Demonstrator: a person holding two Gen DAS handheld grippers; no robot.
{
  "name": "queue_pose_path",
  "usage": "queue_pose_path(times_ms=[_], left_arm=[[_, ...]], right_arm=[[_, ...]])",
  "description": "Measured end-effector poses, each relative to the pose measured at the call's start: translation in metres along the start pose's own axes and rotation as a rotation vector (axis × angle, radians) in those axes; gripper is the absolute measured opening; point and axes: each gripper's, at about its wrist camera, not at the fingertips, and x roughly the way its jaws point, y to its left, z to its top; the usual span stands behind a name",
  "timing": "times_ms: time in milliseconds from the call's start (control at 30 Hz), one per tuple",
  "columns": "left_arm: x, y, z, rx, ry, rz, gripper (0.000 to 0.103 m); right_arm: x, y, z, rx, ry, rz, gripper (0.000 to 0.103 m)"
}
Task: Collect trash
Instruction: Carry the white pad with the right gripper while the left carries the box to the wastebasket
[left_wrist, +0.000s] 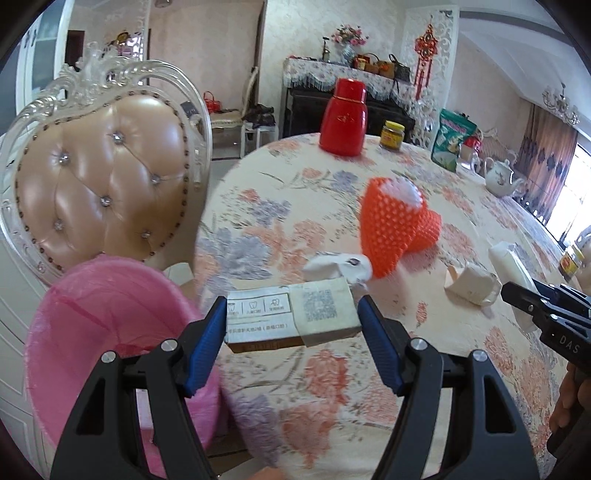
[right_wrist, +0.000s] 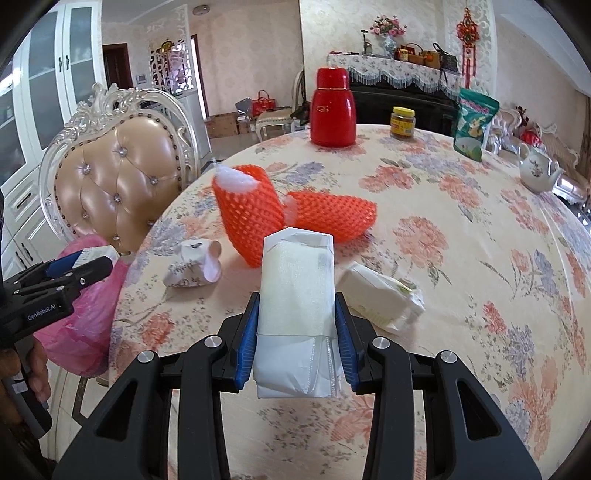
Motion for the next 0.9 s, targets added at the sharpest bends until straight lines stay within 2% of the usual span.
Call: queue_pose_path(times_ms=[900], left_arm=[[-0.048,0.104,-0.012,-0.119,-0.057,0.113,0.069]], right_arm=[[0.008,0.095,0.019,-0.118,-0.003,0.09,0.037]])
